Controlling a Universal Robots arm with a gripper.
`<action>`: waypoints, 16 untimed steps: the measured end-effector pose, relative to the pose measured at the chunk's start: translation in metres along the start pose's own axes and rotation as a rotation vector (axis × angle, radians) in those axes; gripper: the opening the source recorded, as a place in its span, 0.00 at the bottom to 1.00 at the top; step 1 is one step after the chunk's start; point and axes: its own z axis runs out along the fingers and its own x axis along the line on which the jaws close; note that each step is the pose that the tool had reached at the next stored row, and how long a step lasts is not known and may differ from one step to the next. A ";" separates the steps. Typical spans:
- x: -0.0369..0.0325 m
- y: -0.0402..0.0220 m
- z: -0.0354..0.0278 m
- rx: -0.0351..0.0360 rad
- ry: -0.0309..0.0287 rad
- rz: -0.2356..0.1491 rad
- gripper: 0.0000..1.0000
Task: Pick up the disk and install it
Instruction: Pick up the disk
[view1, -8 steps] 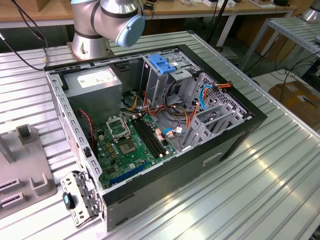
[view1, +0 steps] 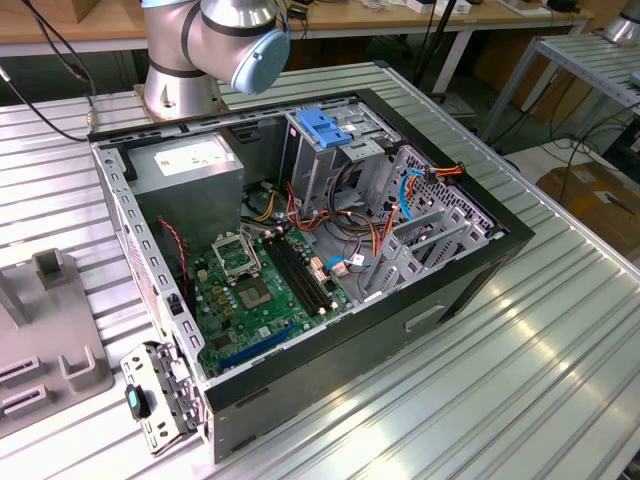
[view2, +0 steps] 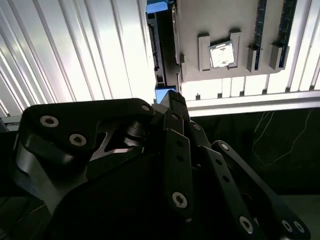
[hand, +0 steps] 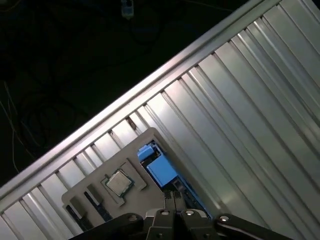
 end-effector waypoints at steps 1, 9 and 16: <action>0.0000 0.0000 0.0000 -0.0004 0.0007 -0.015 0.11; 0.0000 -0.0001 0.0007 -0.0050 0.0094 -0.215 0.11; 0.0000 -0.0001 0.0015 -0.0093 0.0174 -0.399 0.11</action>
